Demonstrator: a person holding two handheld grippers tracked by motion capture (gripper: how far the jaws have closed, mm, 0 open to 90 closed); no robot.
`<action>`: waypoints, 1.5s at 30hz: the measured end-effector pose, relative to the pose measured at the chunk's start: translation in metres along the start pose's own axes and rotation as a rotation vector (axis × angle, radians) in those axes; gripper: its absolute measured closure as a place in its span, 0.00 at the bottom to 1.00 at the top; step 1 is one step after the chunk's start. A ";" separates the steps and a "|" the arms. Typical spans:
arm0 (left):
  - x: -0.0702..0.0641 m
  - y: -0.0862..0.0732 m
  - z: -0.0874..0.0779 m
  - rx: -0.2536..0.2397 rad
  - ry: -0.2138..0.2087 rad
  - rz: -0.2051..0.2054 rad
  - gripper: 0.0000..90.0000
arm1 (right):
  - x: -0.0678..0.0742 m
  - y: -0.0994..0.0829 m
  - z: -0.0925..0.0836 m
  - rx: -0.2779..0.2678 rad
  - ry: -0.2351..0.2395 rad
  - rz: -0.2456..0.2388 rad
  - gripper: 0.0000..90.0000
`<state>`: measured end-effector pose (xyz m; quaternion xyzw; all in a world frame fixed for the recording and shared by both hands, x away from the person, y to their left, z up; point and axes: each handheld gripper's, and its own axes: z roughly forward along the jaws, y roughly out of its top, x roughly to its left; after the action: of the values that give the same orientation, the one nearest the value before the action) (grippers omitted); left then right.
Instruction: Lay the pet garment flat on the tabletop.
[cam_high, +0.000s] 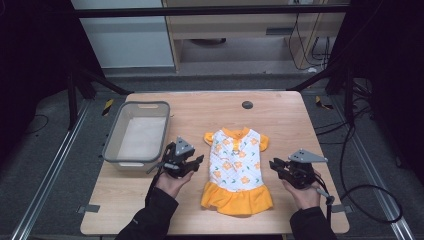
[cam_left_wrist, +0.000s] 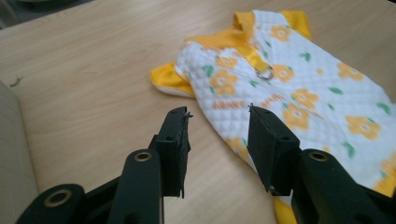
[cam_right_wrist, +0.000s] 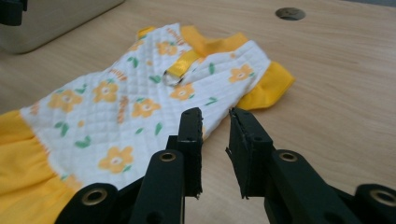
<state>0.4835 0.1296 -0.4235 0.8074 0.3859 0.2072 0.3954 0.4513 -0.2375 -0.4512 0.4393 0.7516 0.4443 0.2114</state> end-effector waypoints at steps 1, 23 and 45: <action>0.008 0.008 0.011 -0.016 0.021 -0.017 0.64 | -0.005 0.002 0.003 -0.008 -0.008 0.010 0.82; 0.047 0.024 0.098 -0.025 0.115 -0.098 0.57 | -0.062 0.024 0.081 0.011 -0.125 0.095 0.70; 0.043 0.008 0.133 0.109 0.072 -0.129 0.82 | -0.052 0.017 0.127 0.126 -0.159 0.058 0.72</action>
<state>0.5986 0.0967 -0.4959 0.7933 0.4617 0.1890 0.3490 0.5767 -0.2168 -0.5066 0.5074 0.7457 0.3658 0.2295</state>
